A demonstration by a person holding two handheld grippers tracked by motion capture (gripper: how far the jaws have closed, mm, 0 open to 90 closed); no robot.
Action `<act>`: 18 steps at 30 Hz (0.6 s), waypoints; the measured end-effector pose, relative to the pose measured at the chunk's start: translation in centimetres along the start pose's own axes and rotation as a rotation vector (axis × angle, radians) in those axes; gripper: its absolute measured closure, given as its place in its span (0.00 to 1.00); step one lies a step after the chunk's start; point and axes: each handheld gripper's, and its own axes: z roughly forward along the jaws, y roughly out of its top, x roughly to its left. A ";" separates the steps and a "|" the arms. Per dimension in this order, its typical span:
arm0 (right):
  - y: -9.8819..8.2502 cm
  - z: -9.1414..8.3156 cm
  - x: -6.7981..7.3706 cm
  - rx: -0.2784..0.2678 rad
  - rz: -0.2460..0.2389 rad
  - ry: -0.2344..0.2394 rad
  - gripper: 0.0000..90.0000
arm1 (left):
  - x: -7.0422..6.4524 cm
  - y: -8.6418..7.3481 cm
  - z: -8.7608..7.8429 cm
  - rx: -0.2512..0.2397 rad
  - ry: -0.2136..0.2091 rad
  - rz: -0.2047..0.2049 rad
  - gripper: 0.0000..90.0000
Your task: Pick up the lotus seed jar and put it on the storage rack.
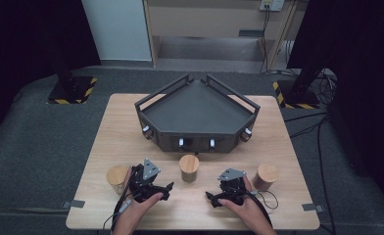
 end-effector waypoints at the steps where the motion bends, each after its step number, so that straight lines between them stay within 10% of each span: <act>1: 0.0 0.0 0.0 0.000 0.000 0.000 0.01 | 0.0 0.0 -0.1 -0.003 0.000 -0.001 0.03; 18: 0.0 0.0 0.0 0.000 0.000 0.000 0.01 | 0.5 0.1 -1.5 -0.016 0.012 0.004 0.03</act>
